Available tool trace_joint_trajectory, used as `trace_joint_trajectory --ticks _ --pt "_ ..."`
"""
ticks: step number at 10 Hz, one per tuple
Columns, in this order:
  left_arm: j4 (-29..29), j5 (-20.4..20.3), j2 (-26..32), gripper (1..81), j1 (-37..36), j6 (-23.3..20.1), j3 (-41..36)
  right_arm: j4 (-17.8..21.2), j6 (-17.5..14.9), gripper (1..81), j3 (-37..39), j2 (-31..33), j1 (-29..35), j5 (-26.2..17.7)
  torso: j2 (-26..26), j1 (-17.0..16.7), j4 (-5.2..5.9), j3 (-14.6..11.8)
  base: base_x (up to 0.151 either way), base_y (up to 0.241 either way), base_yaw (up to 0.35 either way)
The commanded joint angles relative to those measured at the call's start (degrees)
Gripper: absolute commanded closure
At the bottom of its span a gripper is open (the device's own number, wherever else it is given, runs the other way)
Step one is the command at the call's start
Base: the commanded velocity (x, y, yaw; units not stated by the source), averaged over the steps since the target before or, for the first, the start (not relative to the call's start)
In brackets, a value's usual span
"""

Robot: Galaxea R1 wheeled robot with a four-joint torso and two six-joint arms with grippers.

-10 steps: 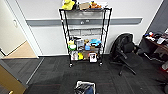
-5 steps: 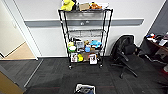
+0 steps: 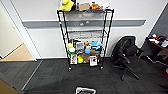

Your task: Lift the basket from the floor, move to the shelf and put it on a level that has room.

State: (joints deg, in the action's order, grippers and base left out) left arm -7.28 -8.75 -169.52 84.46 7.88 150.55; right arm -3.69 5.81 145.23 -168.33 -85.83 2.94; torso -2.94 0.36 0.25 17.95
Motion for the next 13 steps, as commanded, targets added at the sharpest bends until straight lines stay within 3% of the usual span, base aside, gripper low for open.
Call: trace_joint_trajectory --ticks 1,13 --pt "0.07 3.48 0.14 1.0 -0.74 0.30 -0.17 -0.61 -0.01 1.0 -0.22 0.16 1.05 -4.08 0.00 0.00 0.00 0.00 0.122 0.000 0.000" --pt "-0.54 3.57 -0.65 1.0 -0.74 0.30 -0.17 -0.70 -0.10 1.0 -0.04 -0.19 1.23 -4.17 0.00 0.00 0.00 0.00 0.113 0.000 0.000"
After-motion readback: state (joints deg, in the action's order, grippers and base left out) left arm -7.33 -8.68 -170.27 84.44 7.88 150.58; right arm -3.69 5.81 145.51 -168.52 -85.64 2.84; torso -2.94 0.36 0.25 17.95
